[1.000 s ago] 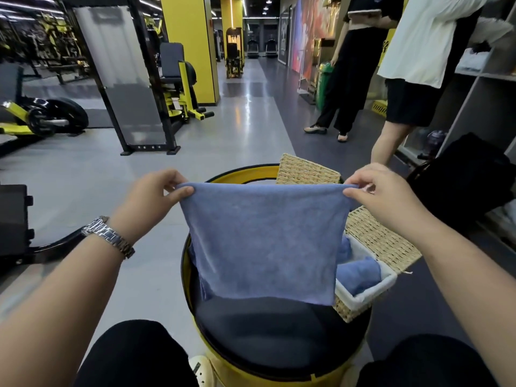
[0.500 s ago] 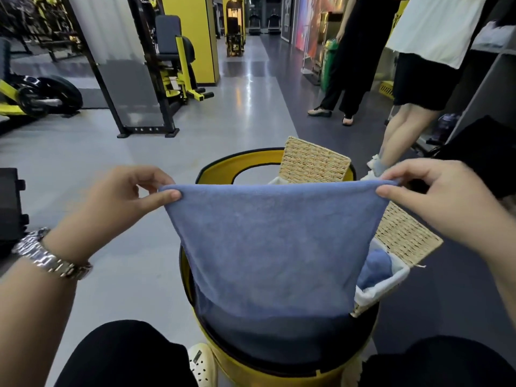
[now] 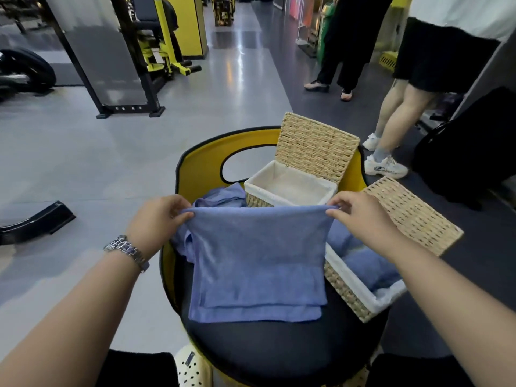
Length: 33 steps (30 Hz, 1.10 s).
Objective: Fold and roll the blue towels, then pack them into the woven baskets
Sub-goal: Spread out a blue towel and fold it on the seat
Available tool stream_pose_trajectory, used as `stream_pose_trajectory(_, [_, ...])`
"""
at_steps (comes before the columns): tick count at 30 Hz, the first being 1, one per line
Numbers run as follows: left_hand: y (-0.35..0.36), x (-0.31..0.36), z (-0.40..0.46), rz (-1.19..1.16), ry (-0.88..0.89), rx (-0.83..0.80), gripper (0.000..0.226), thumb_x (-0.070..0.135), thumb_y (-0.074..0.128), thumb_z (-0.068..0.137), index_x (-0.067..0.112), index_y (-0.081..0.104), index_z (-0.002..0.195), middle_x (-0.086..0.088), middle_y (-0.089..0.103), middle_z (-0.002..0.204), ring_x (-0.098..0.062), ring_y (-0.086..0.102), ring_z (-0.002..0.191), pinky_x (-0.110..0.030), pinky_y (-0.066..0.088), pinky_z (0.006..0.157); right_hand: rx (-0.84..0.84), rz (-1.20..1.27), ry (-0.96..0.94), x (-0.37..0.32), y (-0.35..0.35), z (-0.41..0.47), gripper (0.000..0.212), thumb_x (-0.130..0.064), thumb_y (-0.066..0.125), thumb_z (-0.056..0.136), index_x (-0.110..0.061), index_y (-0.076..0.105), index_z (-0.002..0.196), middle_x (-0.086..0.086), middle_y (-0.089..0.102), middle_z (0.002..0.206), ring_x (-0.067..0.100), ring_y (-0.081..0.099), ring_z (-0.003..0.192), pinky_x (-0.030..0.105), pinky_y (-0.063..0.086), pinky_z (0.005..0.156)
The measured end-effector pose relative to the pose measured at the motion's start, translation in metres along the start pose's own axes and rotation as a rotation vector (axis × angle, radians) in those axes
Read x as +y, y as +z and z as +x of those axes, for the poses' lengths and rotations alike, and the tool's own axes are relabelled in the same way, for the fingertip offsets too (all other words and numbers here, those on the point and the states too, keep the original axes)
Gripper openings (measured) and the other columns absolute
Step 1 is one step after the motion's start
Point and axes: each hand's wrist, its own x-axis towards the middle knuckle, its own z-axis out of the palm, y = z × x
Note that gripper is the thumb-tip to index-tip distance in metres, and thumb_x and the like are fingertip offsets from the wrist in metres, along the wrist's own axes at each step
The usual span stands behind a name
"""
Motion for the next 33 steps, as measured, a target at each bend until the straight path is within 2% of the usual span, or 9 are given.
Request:
stream_pose_trajectory(2, [0.01, -0.004, 0.004, -0.002, -0.013, 0.039, 0.006, 0.015, 0.068, 0.084, 0.021, 0.067, 0.085, 0.001, 0.069, 0.079, -0.015, 0.063, 0.073, -0.024, 0.045, 0.061, 0.061, -0.066, -0.044, 0.004, 0.008, 0.002, 0.009, -0.015, 0.071, 0.081, -0.023, 0.067, 0.078, -0.017, 0.056, 0.068, 0.007, 0.053, 0.066, 0.022, 0.038, 0.06])
stream_pose_trajectory(6, [0.016, -0.01, 0.01, 0.083, 0.03, 0.072, 0.005, 0.019, 0.067, 0.084, 0.023, 0.067, 0.086, 0.001, 0.067, 0.083, -0.019, 0.061, 0.076, -0.036, 0.051, 0.068, 0.129, -0.139, -0.141, 0.01, 0.018, 0.006, 0.008, -0.016, 0.07, 0.082, -0.022, 0.066, 0.081, -0.014, 0.055, 0.077, 0.018, 0.051, 0.084, 0.037, 0.041, 0.08])
stream_pose_trajectory(11, [0.015, -0.015, -0.003, 0.129, 0.095, 0.04, 0.012, 0.014, 0.07, 0.08, 0.023, 0.063, 0.079, 0.001, 0.064, 0.078, -0.022, 0.058, 0.074, -0.036, 0.048, 0.062, 0.082, -0.164, -0.233, 0.019, 0.023, 0.001, 0.008, -0.014, 0.07, 0.081, -0.02, 0.066, 0.083, -0.018, 0.053, 0.078, 0.011, 0.042, 0.084, 0.036, 0.039, 0.081])
stream_pose_trajectory(15, [0.014, -0.025, -0.024, 0.166, 0.185, -0.056, 0.018, 0.014, 0.075, 0.076, 0.026, 0.061, 0.076, 0.008, 0.06, 0.072, -0.017, 0.053, 0.072, -0.036, 0.047, 0.063, -0.012, -0.151, -0.306, 0.029, 0.023, -0.012, 0.014, -0.01, 0.074, 0.078, -0.021, 0.066, 0.08, -0.017, 0.056, 0.082, 0.018, 0.05, 0.089, 0.04, 0.043, 0.085])
stream_pose_trajectory(19, [0.024, -0.038, -0.045, 0.217, 0.292, -0.147, 0.027, 0.012, 0.076, 0.068, 0.032, 0.058, 0.073, 0.02, 0.054, 0.068, -0.009, 0.049, 0.067, -0.023, 0.039, 0.059, -0.084, -0.195, -0.382, 0.037, 0.027, -0.032, 0.021, -0.004, 0.076, 0.073, -0.023, 0.065, 0.075, -0.019, 0.056, 0.079, 0.012, 0.049, 0.084, 0.038, 0.043, 0.078])
stream_pose_trajectory(21, [0.033, -0.042, -0.054, 0.274, 0.365, -0.198, 0.024, 0.018, 0.073, 0.067, 0.033, 0.055, 0.073, 0.024, 0.047, 0.067, -0.009, 0.049, 0.065, -0.02, 0.037, 0.057, -0.126, -0.234, -0.418, 0.04, 0.032, -0.042, 0.025, -0.002, 0.075, 0.069, -0.024, 0.065, 0.073, -0.015, 0.06, 0.075, 0.015, 0.051, 0.079, 0.039, 0.044, 0.073])
stream_pose_trajectory(25, [0.052, -0.048, -0.066, 0.309, 0.447, -0.273, 0.009, 0.032, 0.05, 0.066, 0.033, 0.051, 0.075, 0.016, 0.056, 0.069, -0.013, 0.053, 0.064, -0.027, 0.044, 0.055, -0.217, -0.342, -0.473, 0.046, 0.04, -0.057, 0.027, -0.005, 0.07, 0.062, -0.029, 0.062, 0.071, -0.015, 0.06, 0.072, 0.017, 0.055, 0.077, 0.032, 0.039, 0.068])
stream_pose_trajectory(30, [0.065, -0.05, -0.071, 0.373, 0.466, -0.321, 0.013, 0.033, 0.051, 0.06, 0.033, 0.056, 0.072, 0.015, 0.057, 0.066, -0.012, 0.055, 0.064, -0.026, 0.042, 0.054, -0.361, -0.446, -0.501, 0.049, 0.053, -0.071, 0.02, -0.012, 0.062, 0.059, -0.029, 0.057, 0.067, -0.014, 0.052, 0.067, 0.012, 0.045, 0.077, 0.026, 0.033, 0.066])
stream_pose_trajectory(33, [0.069, -0.054, -0.072, 0.394, 0.466, -0.359, 0.012, 0.032, 0.055, 0.06, 0.033, 0.056, 0.072, 0.016, 0.056, 0.065, -0.009, 0.05, 0.062, -0.02, 0.034, 0.055, -0.429, -0.495, -0.539, 0.051, 0.061, -0.076, 0.017, -0.013, 0.058, 0.06, -0.028, 0.052, 0.064, -0.013, 0.048, 0.064, 0.011, 0.041, 0.076, 0.025, 0.028, 0.066])
